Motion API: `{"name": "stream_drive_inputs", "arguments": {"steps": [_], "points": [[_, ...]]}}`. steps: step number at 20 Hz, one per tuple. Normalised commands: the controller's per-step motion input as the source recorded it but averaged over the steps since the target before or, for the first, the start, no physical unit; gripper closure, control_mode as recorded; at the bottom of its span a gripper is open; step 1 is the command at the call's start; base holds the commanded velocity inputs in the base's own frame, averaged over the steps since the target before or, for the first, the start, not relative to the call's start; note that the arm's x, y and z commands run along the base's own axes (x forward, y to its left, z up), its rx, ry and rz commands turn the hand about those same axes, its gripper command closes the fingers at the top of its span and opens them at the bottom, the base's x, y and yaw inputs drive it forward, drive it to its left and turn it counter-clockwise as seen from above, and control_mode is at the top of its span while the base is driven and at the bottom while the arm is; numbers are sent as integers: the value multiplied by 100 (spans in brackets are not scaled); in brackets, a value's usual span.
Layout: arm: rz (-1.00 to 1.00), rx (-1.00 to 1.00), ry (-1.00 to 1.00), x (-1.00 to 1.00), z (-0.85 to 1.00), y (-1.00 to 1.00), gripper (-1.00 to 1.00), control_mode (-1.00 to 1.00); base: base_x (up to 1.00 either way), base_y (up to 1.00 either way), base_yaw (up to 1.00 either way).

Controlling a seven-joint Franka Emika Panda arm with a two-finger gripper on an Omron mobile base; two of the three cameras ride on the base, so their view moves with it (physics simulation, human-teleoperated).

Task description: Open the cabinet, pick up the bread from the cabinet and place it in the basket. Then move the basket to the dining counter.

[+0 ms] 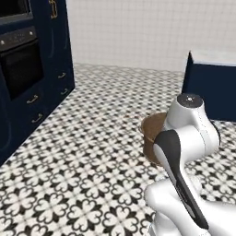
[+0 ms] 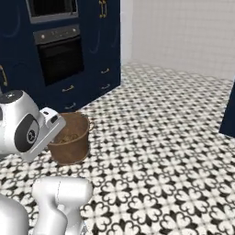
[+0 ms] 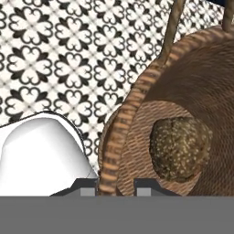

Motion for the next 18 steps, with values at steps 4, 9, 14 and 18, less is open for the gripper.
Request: {"name": "stream_drive_inputs", "arguments": {"steps": [4,9,14,18], "points": [[0,0,0,0,0,0,100,100,3,8,-90],[0,0,0,0,0,0,100,100,79,-7,-47],[0,0,0,0,0,0,100,100,100,-72,0],[0,0,0,0,0,0,100,100,100,-89,1]]}}
